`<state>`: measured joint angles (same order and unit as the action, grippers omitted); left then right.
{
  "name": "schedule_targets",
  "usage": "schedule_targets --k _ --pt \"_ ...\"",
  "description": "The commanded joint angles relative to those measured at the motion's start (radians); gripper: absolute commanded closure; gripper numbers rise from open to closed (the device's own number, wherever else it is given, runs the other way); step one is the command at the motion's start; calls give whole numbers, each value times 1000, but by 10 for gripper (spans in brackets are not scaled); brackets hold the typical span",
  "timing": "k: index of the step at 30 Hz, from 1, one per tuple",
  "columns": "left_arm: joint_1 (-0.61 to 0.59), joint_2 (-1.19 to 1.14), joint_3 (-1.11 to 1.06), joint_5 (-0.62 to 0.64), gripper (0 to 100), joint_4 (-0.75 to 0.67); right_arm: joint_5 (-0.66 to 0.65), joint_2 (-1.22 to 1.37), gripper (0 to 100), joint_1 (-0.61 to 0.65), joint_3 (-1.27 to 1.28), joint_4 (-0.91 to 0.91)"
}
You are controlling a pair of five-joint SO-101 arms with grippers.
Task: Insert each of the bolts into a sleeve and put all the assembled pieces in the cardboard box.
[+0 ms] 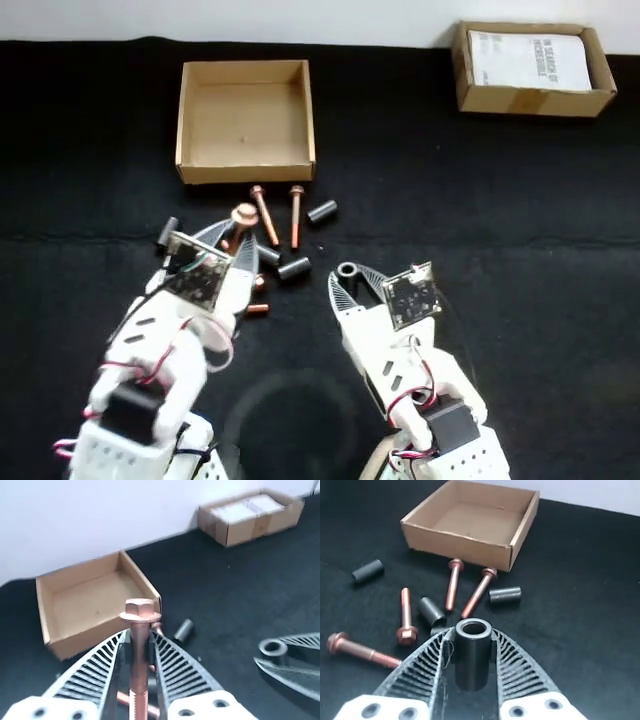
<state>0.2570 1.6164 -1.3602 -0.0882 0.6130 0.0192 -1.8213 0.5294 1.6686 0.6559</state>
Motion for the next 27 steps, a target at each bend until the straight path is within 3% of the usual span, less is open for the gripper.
schedule_targets --k 1,7,12,19,22,27 --pt "5 10 -134 3 991 -292 -8 -12 992 8 31 -2" --pt "116 8 -137 8 991 -331 -8 -12 992 5 35 -2" --pt "206 -31 -77 157 991 -330 -8 -12 992 5 35 -2" --pt "128 -499 234 405 990 -325 -8 -12 992 5 35 -2" --pt "107 -733 383 471 990 -226 -8 -12 992 5 35 -2" --pt "113 -964 555 578 990 57 -8 -12 992 5 36 -1"
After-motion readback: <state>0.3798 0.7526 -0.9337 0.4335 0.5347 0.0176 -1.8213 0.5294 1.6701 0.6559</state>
